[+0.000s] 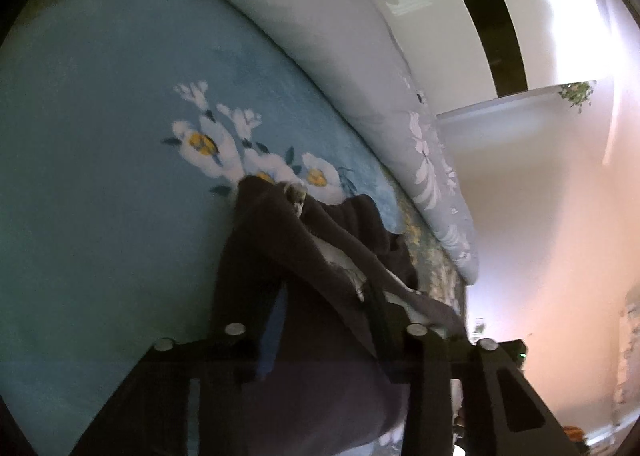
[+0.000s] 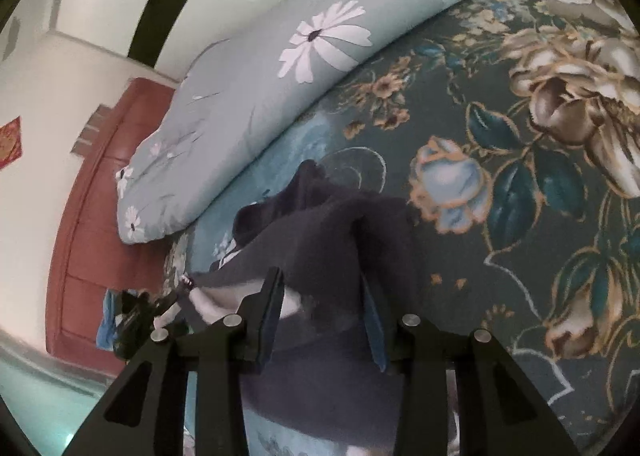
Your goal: Fold clothes
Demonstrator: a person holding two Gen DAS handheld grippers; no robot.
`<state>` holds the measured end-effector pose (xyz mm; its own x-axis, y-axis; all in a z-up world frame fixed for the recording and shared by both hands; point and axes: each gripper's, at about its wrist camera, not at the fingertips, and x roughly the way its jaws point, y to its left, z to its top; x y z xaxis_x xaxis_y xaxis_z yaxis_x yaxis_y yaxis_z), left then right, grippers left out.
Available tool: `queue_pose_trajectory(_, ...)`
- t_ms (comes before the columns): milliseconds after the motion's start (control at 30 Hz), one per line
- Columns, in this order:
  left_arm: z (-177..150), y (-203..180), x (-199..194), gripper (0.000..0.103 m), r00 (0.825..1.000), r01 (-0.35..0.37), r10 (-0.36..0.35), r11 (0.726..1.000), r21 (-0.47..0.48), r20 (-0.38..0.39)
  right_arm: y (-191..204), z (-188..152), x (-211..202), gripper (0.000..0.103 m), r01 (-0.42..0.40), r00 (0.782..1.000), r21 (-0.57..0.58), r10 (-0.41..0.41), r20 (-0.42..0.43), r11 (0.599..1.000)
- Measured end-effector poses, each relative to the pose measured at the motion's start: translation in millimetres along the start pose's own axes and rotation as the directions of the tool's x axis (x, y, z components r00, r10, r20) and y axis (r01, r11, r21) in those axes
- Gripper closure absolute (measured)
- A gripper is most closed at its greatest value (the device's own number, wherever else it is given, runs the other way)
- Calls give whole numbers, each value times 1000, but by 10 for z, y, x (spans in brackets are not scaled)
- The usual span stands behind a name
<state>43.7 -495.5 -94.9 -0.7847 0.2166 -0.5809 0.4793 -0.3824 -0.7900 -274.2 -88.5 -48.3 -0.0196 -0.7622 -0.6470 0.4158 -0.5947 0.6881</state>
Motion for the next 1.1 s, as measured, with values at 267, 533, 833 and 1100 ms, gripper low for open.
queue_pose_trajectory(267,40,-36,84,87,999,-36,36,999,-2,0,-62,2,107,61,40,999,-11,-40,-8,999)
queue_pose_trajectory(533,268,-52,-17,95,997,12,-9,999,-44,72,87,326,221,96,-20,998,49,17,57,999)
queue_pose_trajectory(833,604,140,73,99,986,-84,96,992,-93,136,22,737,556,96,44,996,168,-56,65,985)
queue_pose_trajectory(1100,477,290,63,98,994,-76,80,996,-56,72,-303,705,837,94,71,997,270,-75,3,960)
